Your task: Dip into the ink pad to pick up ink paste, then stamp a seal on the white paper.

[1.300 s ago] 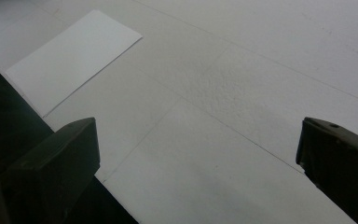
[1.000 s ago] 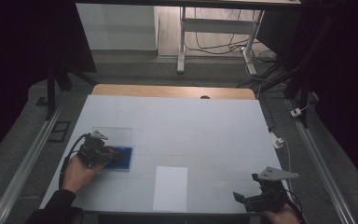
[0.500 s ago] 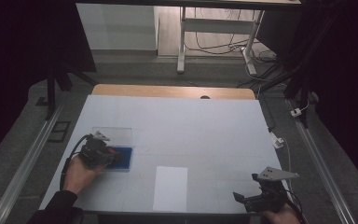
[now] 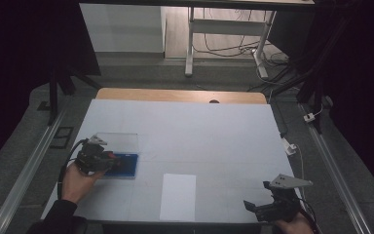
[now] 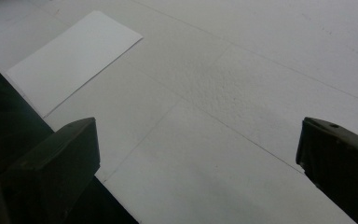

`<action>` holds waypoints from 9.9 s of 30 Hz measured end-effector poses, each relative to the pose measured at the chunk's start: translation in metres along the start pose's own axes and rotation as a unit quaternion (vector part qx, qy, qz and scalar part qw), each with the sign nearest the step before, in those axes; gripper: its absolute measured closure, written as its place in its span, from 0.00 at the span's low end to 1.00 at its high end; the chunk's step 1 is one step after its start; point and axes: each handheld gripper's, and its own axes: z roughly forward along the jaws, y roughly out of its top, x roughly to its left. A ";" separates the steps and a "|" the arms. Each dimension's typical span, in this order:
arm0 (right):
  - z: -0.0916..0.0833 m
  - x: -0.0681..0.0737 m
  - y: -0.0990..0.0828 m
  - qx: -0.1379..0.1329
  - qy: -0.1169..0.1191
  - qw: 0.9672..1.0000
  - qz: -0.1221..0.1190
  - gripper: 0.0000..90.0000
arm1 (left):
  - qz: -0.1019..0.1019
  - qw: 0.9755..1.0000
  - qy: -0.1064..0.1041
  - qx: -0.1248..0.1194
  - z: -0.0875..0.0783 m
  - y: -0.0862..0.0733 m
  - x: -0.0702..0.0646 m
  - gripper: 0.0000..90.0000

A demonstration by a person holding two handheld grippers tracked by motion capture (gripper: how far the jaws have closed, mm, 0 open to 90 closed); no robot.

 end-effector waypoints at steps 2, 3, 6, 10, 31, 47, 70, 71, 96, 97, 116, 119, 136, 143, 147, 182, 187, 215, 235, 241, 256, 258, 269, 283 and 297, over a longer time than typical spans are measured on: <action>0.000 0.000 0.000 0.000 0.000 1.000 0.000 0.00 | -0.002 1.000 0.005 -0.003 -0.004 -0.003 0.001 0.65; 0.000 0.000 0.000 0.000 0.000 1.000 0.000 0.00 | -0.002 1.000 0.005 -0.003 -0.004 -0.003 0.001 0.65; 0.000 0.000 0.000 0.000 0.000 1.000 0.000 0.00 | -0.010 1.000 0.002 -0.002 -0.005 -0.006 0.005 0.65; 0.000 0.000 0.000 0.000 0.000 1.000 0.000 0.00 | -0.018 1.000 -0.003 0.008 0.001 -0.007 0.010 0.65; 0.000 0.001 0.000 0.001 -0.002 1.000 -0.001 0.00 | 0.059 0.996 0.060 0.040 0.012 -0.006 -0.013 0.65; 0.000 0.001 0.000 0.000 -0.002 1.000 -0.002 0.00 | 0.027 0.998 0.036 0.032 0.012 -0.008 -0.005 0.65; 0.000 0.001 0.000 0.001 -0.003 1.000 -0.002 0.00 | 0.004 1.000 0.006 0.031 0.009 -0.007 0.006 0.65; 0.000 0.001 0.000 0.001 -0.003 1.000 -0.002 0.00 | 0.004 0.999 0.006 0.031 0.009 -0.007 0.006 0.65; 0.000 0.001 0.000 -0.001 -0.003 1.000 -0.004 0.00 | 0.006 0.999 -0.011 -0.048 -0.020 -0.004 -0.006 0.64; 0.000 0.001 0.000 -0.001 -0.003 1.000 -0.004 0.00 | 0.011 0.999 -0.013 -0.049 -0.021 -0.003 -0.008 0.64; 0.000 0.001 0.000 -0.002 -0.002 1.000 -0.002 0.00 | 0.062 0.995 -0.045 -0.058 -0.029 0.007 -0.042 0.64; 0.000 0.001 0.000 -0.002 -0.003 1.000 -0.002 0.00 | 0.071 0.994 -0.051 -0.058 -0.029 0.009 -0.049 0.64; 0.000 0.000 0.000 -0.001 -0.003 1.000 -0.001 0.00 | 0.101 0.990 -0.083 -0.056 -0.024 0.021 -0.075 0.65; 0.000 0.001 0.000 0.000 -0.004 1.000 -0.003 0.00 | 0.118 0.987 -0.103 -0.040 -0.019 0.029 -0.088 0.65; 0.000 0.001 0.000 0.000 -0.004 1.000 -0.003 0.00 | 0.127 0.985 -0.112 -0.029 -0.015 0.033 -0.095 0.65; 0.000 0.001 0.000 -0.001 -0.001 1.000 -0.008 0.00 | 0.200 0.969 -0.145 -0.008 0.023 0.053 -0.158 0.65; 0.000 0.001 0.000 -0.002 0.000 1.000 -0.008 0.00 | 0.220 0.965 -0.140 -0.005 0.029 0.052 -0.167 0.65; -0.001 0.002 0.000 -0.003 0.000 1.000 -0.010 0.00 | 0.217 0.963 -0.158 0.034 0.062 0.041 -0.179 0.65; -0.001 0.002 0.000 -0.003 0.001 1.000 -0.013 0.00 | 0.243 0.960 -0.134 0.033 0.069 0.031 -0.183 0.65; -0.001 0.002 0.000 -0.003 0.000 1.000 -0.013 0.00 | 0.240 0.962 -0.132 0.025 0.069 0.029 -0.183 0.65; 0.000 0.003 0.000 -0.002 0.000 1.000 -0.013 0.00 | 0.226 0.965 -0.130 0.020 0.070 0.026 -0.184 0.65; 0.000 0.003 0.000 -0.002 0.000 1.000 -0.014 0.00 | 0.230 0.965 -0.125 0.021 0.070 0.026 -0.185 0.65; 0.000 0.003 0.000 -0.001 0.000 1.000 -0.014 0.00 | 0.223 0.965 -0.135 0.023 0.071 0.027 -0.182 0.65; 0.000 0.003 0.000 0.000 0.002 1.000 -0.014 0.00 | 0.208 0.967 -0.146 0.025 0.072 0.028 -0.179 0.65; 0.000 0.003 0.000 0.001 0.002 1.000 -0.014 0.00 | 0.212 0.967 -0.139 0.033 0.072 0.030 -0.182 0.65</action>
